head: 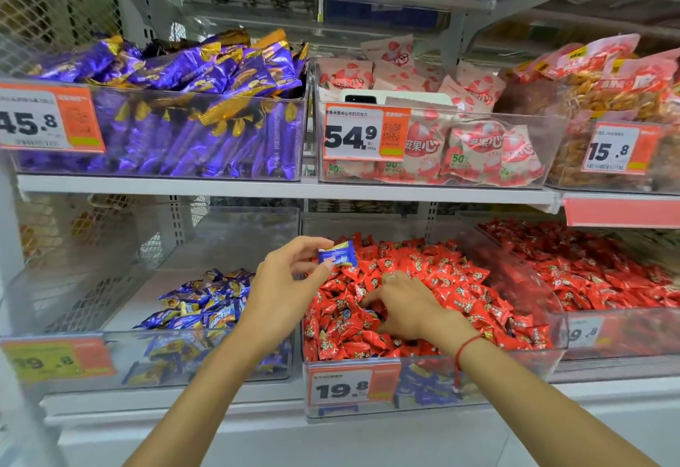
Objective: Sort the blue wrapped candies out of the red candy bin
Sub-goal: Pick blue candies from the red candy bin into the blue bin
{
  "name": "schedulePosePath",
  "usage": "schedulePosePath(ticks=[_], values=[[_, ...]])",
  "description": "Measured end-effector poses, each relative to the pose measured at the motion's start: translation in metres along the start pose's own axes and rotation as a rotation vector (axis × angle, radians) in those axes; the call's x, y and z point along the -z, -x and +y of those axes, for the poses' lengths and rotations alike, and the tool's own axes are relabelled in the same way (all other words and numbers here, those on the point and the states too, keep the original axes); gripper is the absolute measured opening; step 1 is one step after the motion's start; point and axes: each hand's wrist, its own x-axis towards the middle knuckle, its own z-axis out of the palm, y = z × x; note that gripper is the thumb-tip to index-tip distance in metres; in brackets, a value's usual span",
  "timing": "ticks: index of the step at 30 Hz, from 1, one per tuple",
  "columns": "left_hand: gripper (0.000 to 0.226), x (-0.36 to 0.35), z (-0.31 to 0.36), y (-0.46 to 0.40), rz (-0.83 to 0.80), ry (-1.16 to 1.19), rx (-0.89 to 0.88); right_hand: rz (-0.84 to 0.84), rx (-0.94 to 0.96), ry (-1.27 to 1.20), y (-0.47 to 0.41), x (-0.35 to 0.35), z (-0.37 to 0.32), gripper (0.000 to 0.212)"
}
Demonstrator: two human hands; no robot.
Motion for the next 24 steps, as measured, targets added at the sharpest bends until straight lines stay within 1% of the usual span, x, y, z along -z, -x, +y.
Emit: schedulePosePath(ticks=[3,4,6,8,11,14,17,18,21,22,24], values=[[0.019,0.000,-0.002,0.000,0.009,-0.007,0.020,0.135,0.019,-0.117,0.005,-0.003,0.008,0.026],[0.019,0.002,-0.004,0.000,0.012,-0.010,0.029,0.166,0.021,-0.157,0.008,-0.004,0.012,0.022],[0.019,0.003,-0.005,-0.002,0.018,-0.002,0.042,0.204,0.027,-0.257,0.015,-0.008,0.018,0.021],[0.020,0.003,-0.005,-0.003,0.025,0.005,0.056,0.243,0.000,-0.469,0.021,-0.010,0.022,0.018],[0.025,0.001,-0.004,-0.003,0.011,-0.015,0.069,0.308,-0.054,-0.923,0.028,-0.004,0.019,0.008],[0.028,-0.001,-0.003,-0.002,-0.025,-0.055,0.045,0.269,-0.114,-1.231,0.035,0.011,0.014,0.010],[0.027,-0.003,-0.002,-0.001,-0.045,-0.048,0.032,0.171,-0.029,-1.512,0.044,0.028,0.001,0.019],[0.024,-0.005,-0.002,-0.002,-0.053,-0.012,0.034,0.173,-0.004,-1.579,0.046,0.033,-0.005,0.021],[0.017,-0.014,0.007,0.001,-0.087,0.167,0.072,0.312,-0.039,-1.706,0.048,0.040,-0.025,0.024],[0.016,-0.016,0.009,0.002,-0.088,0.196,0.069,0.346,-0.054,-1.736,0.048,0.041,-0.030,0.024],[0.014,-0.017,0.009,0.003,-0.072,0.196,0.027,0.355,-0.029,-1.768,0.047,0.044,-0.033,0.021]])
